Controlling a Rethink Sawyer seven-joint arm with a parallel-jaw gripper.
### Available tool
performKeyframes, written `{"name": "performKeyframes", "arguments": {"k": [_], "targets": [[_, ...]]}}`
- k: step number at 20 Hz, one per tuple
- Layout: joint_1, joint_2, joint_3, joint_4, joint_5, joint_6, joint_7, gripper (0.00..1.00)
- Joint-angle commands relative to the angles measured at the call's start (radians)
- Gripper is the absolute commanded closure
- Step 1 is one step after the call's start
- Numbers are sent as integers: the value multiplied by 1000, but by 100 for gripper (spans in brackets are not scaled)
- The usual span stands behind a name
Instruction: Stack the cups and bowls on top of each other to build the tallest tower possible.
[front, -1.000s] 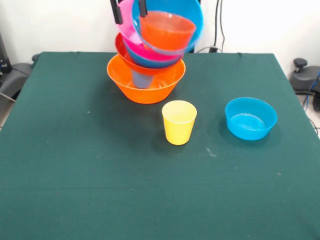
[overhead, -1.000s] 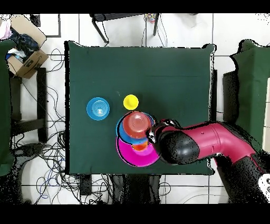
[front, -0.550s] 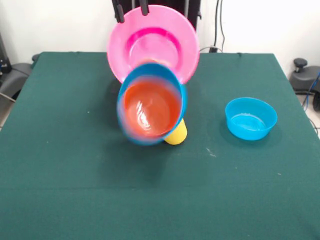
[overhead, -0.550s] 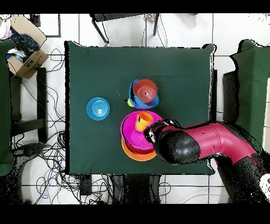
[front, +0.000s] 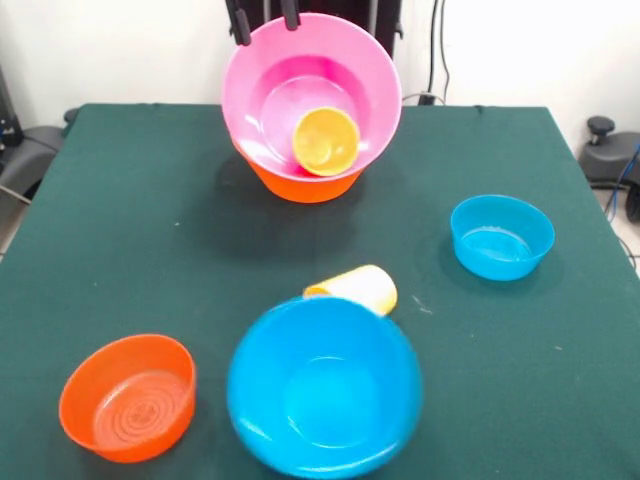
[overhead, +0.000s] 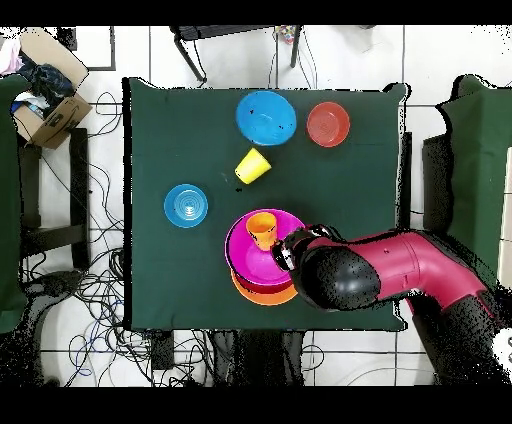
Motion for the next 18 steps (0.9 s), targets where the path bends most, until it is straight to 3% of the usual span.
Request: {"name": "performKeyframes", "arguments": {"k": [1,11,18], "targets": [[20,71,9,19,-22,15,-97,0],[44,87,-10,-39,-36,29,-100,0],[179,181,-137,-234,-135,60,-74,0]]}}
